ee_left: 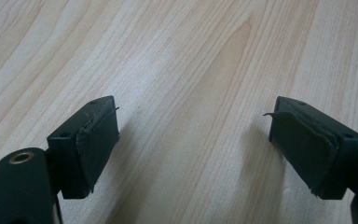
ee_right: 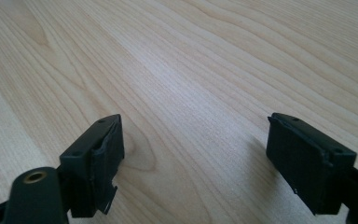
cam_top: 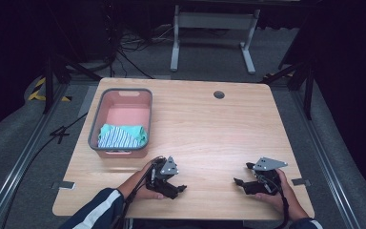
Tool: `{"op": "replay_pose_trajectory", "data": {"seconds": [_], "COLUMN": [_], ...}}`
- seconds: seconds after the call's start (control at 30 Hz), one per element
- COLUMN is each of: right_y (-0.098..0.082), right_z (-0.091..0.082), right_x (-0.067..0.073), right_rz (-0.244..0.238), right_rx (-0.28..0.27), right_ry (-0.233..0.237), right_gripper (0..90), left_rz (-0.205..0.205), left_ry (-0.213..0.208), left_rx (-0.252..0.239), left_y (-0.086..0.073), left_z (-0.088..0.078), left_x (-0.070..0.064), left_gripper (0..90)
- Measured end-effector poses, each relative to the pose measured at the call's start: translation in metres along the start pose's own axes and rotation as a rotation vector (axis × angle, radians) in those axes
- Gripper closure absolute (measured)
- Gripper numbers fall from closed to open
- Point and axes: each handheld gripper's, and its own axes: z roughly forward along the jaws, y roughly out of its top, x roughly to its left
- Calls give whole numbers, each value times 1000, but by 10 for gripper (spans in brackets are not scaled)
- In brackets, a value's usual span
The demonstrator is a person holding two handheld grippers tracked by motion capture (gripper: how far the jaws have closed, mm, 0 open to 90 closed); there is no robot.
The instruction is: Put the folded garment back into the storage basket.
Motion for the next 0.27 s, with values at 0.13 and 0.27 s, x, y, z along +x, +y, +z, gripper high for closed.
{"op": "replay_pose_trajectory", "data": {"seconds": [0.13, 0.27], "right_y": [0, 0], "right_z": [0, 0], "right_x": [0, 0], "right_rz": [0, 0], "right_rx": [1, 0], "right_ry": [-1, -2], "right_gripper": [194, 193], "left_rz": [-1, -1], "left_ry": [-3, -3], "left_rx": [-2, -2], "left_y": [0, 0], "left_z": [0, 0], "left_x": [0, 0], "left_gripper": [157, 156]}}
